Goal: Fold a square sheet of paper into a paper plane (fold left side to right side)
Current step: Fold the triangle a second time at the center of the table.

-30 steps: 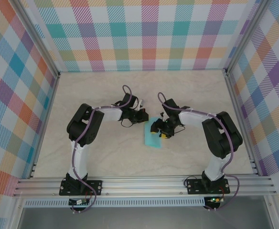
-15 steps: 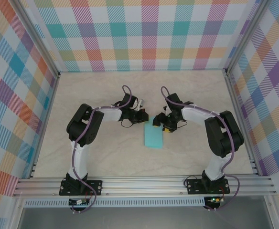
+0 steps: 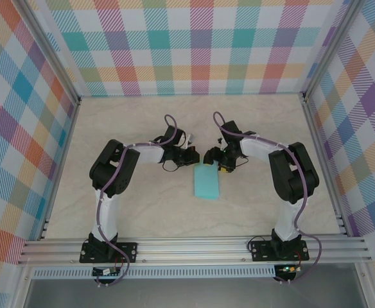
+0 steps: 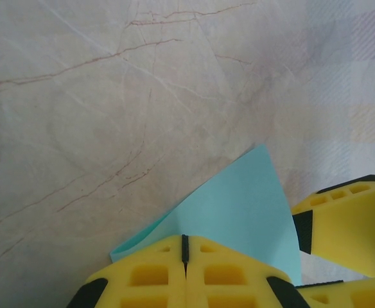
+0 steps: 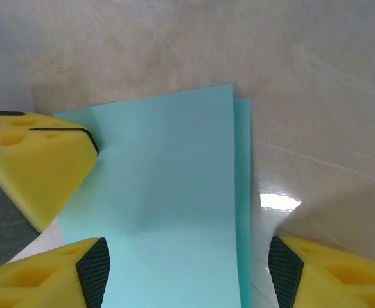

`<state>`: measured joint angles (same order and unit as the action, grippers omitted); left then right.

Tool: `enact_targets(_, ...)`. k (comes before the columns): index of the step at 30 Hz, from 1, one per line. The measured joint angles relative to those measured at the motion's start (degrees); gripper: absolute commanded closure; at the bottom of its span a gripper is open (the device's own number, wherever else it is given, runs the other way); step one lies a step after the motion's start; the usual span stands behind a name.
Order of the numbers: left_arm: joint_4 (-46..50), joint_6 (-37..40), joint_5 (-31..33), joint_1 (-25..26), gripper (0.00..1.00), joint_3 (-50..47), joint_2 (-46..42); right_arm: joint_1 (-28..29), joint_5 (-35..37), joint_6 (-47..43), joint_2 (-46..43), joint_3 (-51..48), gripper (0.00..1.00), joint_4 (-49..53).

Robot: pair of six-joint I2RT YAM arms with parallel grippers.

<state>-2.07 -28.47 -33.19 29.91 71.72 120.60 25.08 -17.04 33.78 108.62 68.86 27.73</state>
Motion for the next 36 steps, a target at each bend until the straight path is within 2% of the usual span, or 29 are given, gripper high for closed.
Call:
enact_targets(7, -0.26, 0.02, 0.22, 0.0, 0.93, -0.48, -0.46, -0.04, -3.76, 1.27, -0.24, -1.81, 0.45, -1.95)
enact_targets(11, 0.59, 0.48, 0.44, 0.0, 0.81, -1.05, -1.55, -0.48, -5.22, 1.81, -0.87, -3.26, 0.49, -2.23)
enact_targets(14, 1.44, 1.25, 0.9, -0.07, 0.66, -1.51, -4.09, -0.68, -6.67, 2.38, -1.68, -3.58, 0.54, -2.84)
enact_targets(17, 1.79, 2.56, 1.84, -0.07, 0.57, -2.95, -9.07, -0.68, -8.33, 3.1, -1.97, -3.65, 0.57, -4.24)
enact_targets(25, -1.11, 8.39, 5.42, 1.22, 0.45, -14.86, -30.38, -0.68, -10.27, 3.52, -1.97, -3.67, 0.61, -5.25)
enact_targets(27, 0.11, 11.37, 8.39, 4.44, 0.42, -18.03, -34.84, -0.68, -10.54, 3.56, -1.99, -3.67, 0.61, -5.22)
enact_targets(30, 3.02, 15.8, 13.49, 13.79, 0.4, -20.5, -38.58, -0.68, -10.73, 3.72, -1.99, -3.67, 0.61, -5.16)
enact_targets(34, 6.86, 19.37, 20.7, 25.59, 0.35, -21.62, -38.84, -0.68, -10.71, 4.2, -1.99, -3.65, 0.62, -4.63)
enact_targets(36, 8.72, 20.55, 24.44, 29.44, 0.33, -21.14, -37.24, -0.68, -10.71, 4.48, -1.99, -3.63, 0.62, -4.35)
